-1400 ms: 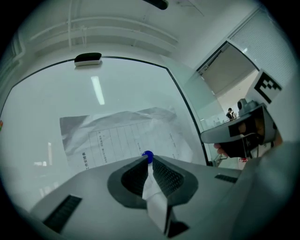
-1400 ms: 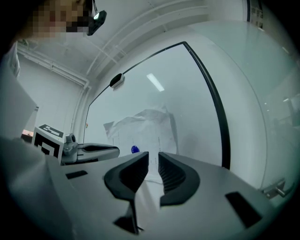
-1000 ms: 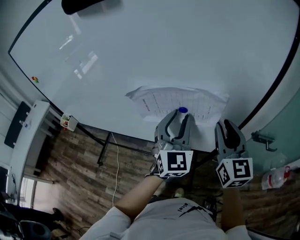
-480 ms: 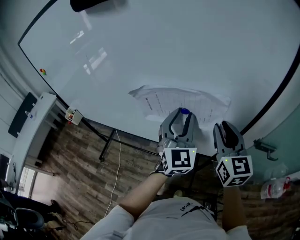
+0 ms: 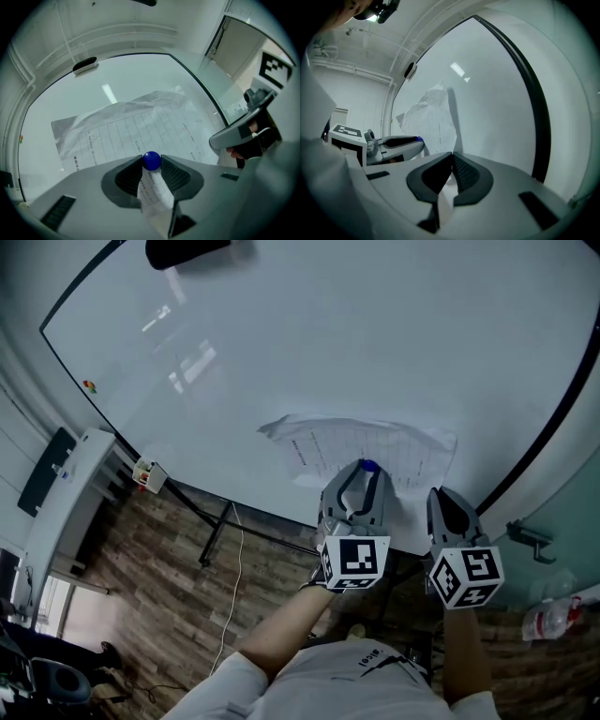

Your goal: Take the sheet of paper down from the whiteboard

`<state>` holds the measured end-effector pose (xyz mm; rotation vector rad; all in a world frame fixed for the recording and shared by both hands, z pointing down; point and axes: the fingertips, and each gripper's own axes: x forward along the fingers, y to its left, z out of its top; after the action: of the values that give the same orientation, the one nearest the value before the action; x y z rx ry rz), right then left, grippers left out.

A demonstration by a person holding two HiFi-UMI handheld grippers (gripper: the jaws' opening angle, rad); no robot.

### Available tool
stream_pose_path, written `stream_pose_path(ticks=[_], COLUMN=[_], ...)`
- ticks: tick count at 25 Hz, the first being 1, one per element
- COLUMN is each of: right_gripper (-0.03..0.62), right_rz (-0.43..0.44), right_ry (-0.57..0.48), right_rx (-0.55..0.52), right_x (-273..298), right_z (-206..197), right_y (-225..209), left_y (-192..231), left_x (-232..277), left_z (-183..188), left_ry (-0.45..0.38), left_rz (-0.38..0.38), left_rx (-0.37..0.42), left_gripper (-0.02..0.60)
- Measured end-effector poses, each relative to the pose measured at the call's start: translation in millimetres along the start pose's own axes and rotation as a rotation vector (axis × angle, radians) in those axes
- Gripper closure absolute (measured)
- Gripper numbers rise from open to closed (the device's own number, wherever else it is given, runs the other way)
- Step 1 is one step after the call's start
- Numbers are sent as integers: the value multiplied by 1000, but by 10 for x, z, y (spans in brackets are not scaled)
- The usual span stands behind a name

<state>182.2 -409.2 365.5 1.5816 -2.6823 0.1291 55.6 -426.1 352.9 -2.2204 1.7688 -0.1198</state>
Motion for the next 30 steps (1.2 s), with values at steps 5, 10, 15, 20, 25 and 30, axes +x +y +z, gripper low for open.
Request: stream_pose_path(ticks=[5, 10, 15, 20, 25, 30], right_gripper=[580, 580, 580, 580, 580, 580], right_rz=[15, 26, 24, -36, -115, -178], right_ry=[-13, -4, 47, 146, 208, 244], right_rx=[21, 40, 41, -19, -122, -114], right_x=[-40, -124, -105, -114, -210, -328], right_z=[41, -7, -179, -395, -509, -726], right_y=[27, 75, 141, 307, 561, 755], left_y=[15, -83, -75, -5, 127, 276], left_x=[-41, -228, -506, -879, -1211, -1470], left_z=[-26, -113, -199, -390, -527, -566], left_ry=[10, 25, 55, 97, 115, 108], left_rz=[-31, -89, -142, -210, -265, -303], left_rx=[-33, -46, -79, -134, -189, -215], left_gripper=[448, 448, 448, 448, 448, 448])
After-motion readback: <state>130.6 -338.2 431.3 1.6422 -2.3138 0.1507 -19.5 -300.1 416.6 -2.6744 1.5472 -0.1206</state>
